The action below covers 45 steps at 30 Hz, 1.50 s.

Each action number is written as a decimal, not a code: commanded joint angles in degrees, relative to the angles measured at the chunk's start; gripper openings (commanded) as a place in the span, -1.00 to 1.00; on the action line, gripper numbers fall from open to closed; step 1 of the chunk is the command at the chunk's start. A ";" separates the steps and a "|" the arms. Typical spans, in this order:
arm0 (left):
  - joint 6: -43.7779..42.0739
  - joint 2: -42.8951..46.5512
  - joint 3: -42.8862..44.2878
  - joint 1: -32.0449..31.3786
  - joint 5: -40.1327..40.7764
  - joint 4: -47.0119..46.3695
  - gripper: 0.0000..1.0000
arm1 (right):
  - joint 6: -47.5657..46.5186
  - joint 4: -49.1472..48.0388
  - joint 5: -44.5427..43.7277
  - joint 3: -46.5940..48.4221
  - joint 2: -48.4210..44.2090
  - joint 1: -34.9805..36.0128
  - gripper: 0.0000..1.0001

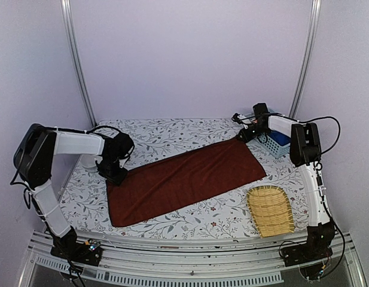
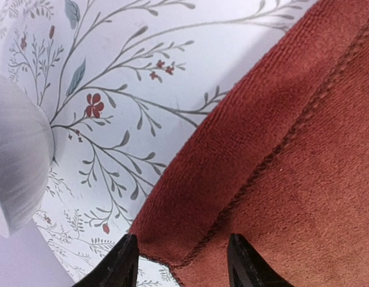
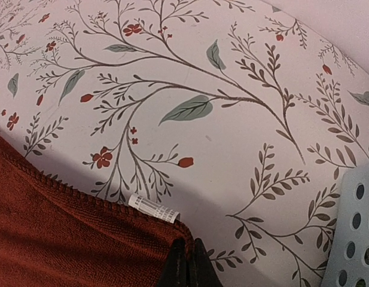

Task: Roll the towels
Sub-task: Smooth out the towel at the center of the board.

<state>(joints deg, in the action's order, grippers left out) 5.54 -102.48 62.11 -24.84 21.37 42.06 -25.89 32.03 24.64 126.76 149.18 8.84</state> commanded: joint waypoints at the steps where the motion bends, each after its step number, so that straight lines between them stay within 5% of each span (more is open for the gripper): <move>1: -0.68 -1.62 1.41 0.71 4.05 1.70 0.05 | 0.23 -0.69 0.75 -0.93 -2.87 -0.67 -0.95; 15: -0.67 -1.43 1.42 0.84 12.67 1.20 0.01 | 0.66 -0.74 0.88 -0.94 -2.60 -0.67 -0.94; 23: -1.68 -2.40 3.16 0.58 10.18 0.99 -0.10 | 0.92 -0.68 1.09 -0.94 -2.40 -0.67 -0.94; 29: 6.02 0.04 3.03 0.13 8.11 7.09 -0.02 | 1.14 -0.73 1.40 -0.83 -2.86 -0.67 -0.94; 36: 15.40 1.67 2.12 3.79 -3.60 9.28 -0.04 | 1.02 -0.44 1.54 -0.89 -3.05 -0.67 -0.94; 45: 27.62 15.42 -10.73 12.36 -19.65 -8.29 -0.09 | 1.02 -0.29 2.16 -1.01 -3.21 -0.67 -0.94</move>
<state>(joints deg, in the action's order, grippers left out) 25.43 -91.33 57.36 -15.46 11.62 43.38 -25.26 32.05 25.96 126.67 149.16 8.64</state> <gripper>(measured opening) 0.478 0.031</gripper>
